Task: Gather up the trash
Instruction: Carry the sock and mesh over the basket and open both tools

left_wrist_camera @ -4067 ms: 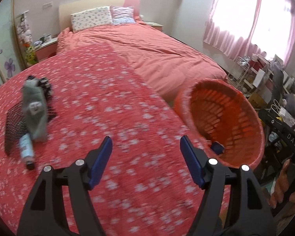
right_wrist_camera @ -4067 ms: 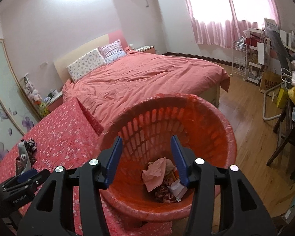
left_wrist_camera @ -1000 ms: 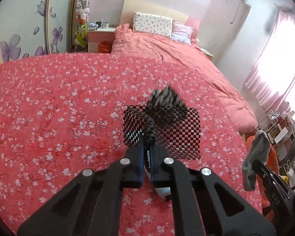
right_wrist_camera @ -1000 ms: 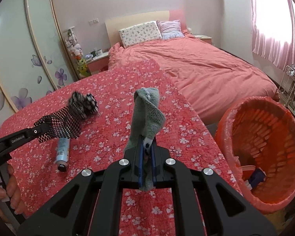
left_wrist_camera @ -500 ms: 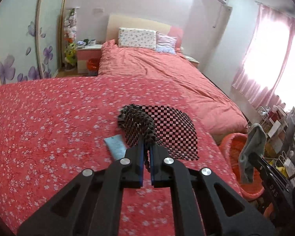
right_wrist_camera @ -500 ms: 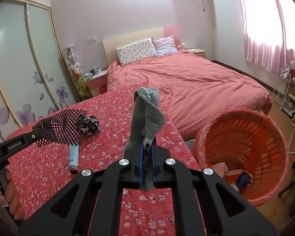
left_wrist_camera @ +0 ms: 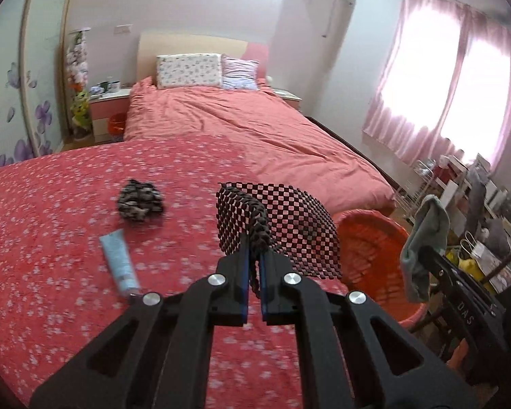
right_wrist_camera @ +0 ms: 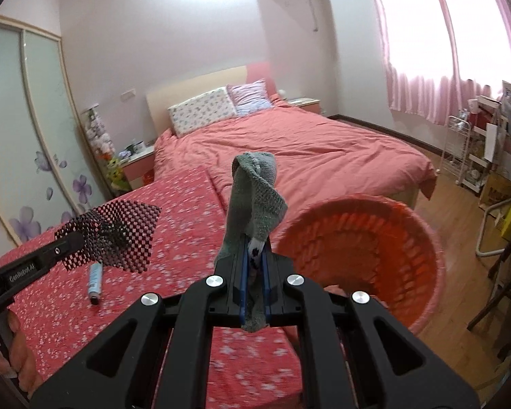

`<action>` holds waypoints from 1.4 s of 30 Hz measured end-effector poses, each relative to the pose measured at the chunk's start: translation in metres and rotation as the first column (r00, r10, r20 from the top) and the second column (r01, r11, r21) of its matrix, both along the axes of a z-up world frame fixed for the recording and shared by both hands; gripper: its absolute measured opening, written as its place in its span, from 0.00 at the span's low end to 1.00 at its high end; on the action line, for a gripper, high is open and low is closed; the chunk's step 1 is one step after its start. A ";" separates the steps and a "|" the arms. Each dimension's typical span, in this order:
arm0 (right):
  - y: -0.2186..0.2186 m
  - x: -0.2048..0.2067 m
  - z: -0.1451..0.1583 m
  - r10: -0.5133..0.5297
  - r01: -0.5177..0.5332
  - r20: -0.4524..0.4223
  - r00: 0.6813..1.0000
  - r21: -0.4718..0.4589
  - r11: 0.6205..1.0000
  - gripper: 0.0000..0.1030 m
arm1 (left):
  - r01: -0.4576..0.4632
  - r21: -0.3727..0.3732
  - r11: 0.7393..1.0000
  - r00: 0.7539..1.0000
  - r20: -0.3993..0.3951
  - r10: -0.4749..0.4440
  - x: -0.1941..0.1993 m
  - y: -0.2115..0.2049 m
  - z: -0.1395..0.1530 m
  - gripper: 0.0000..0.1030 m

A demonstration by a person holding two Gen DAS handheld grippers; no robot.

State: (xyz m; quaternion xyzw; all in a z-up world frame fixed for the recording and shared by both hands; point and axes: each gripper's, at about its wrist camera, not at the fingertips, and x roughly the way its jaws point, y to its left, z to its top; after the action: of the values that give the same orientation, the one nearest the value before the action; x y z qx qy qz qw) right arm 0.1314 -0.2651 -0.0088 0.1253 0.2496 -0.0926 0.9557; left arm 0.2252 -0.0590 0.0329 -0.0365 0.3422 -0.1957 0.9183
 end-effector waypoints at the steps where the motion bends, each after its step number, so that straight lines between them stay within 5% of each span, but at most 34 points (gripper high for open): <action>1: -0.005 -0.003 0.000 -0.010 0.010 0.004 1.000 0.001 1.000 0.07 | 0.009 -0.001 1.000 1.000 -0.003 -0.009 -0.002 -0.004 -0.001 0.06; 15: -0.067 -0.012 -0.017 -0.128 0.128 -0.008 0.992 0.046 0.991 0.07 | 0.144 -0.039 0.989 0.988 -0.052 -0.146 -0.003 -0.087 -0.022 0.06; 36: -0.127 0.006 -0.049 -0.169 0.179 -0.078 0.982 0.144 0.973 0.07 | 0.307 -0.022 0.951 0.939 -0.158 -0.306 0.023 -0.198 -0.081 0.07; 39: -0.130 0.009 -0.054 -0.159 0.172 -0.094 0.983 0.164 0.971 0.10 | 0.313 -0.010 0.950 0.933 -0.182 -0.310 0.026 -0.202 -0.092 0.26; 42: -0.130 0.009 -0.058 -0.153 0.171 -0.112 0.982 0.173 0.970 0.30 | 0.303 0.002 0.953 0.935 -0.191 -0.297 0.028 -0.201 -0.098 0.38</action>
State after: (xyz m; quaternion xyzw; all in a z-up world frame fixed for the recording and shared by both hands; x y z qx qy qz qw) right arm 0.1402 -0.3947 -0.0664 0.2275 0.2925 -0.1532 0.9161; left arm 0.2529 -0.2602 -0.0648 0.0123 0.4321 -0.3239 0.8416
